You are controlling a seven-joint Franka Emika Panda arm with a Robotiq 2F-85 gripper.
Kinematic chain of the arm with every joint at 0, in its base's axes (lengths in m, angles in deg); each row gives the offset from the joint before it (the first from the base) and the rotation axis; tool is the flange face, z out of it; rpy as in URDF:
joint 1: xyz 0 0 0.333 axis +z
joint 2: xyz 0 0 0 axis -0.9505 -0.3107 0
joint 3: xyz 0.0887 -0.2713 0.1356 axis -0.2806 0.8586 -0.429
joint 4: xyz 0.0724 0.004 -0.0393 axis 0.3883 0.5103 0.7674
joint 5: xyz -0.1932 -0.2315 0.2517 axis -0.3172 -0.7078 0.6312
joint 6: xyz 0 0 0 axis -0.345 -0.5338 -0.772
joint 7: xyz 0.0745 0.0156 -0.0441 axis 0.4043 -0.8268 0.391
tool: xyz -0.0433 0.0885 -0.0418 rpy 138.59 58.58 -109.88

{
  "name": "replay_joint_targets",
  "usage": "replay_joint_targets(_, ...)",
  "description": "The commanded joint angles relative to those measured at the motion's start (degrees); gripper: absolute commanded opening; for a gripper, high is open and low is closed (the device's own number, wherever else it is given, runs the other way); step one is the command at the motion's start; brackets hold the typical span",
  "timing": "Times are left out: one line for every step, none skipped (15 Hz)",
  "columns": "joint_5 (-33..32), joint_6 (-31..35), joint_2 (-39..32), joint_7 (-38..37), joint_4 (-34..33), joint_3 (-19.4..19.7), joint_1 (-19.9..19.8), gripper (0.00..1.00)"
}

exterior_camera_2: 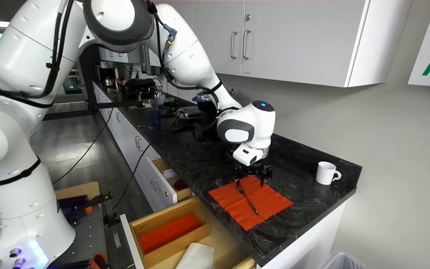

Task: Take the fork on the mat and put it in the left compartment of the drawer

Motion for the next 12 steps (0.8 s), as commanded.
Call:
replay_joint_targets(-1.1,-2.0,-0.4,-3.1,-0.8,-0.2,-0.4,1.00)
replay_joint_targets(-1.2,-1.9,-0.5,-3.1,-0.8,-0.2,-0.3,1.00)
replay_joint_targets(-1.1,-1.9,-0.5,-3.1,-0.8,-0.3,-0.3,1.00)
replay_joint_targets(-1.2,-1.7,-0.3,-3.3,-0.5,-0.2,-0.1,1.00)
replay_joint_targets(-1.2,-1.4,-0.1,-3.4,-0.3,-0.2,-0.1,1.00)
replay_joint_targets(-1.1,-1.2,0.0,-3.4,0.0,-0.3,-0.1,1.00)
replay_joint_targets(-0.7,-0.9,0.1,-3.3,0.3,-0.5,-0.4,1.00)
replay_joint_targets(-0.4,-0.5,0.0,-3.3,0.5,-0.6,-0.5,1.00)
replay_joint_targets(-0.2,-0.4,0.0,-2.9,0.6,-0.9,-0.8,1.00)
replay_joint_targets(-0.1,-0.4,-0.2,-2.7,0.6,-1.0,-0.9,1.00)
replay_joint_targets(0.0,-0.5,-0.4,-2.6,0.6,-1.1,-1.0,1.00)
replay_joint_targets(0.1,-0.6,-0.8,-2.5,0.4,-1.2,-1.2,1.00)
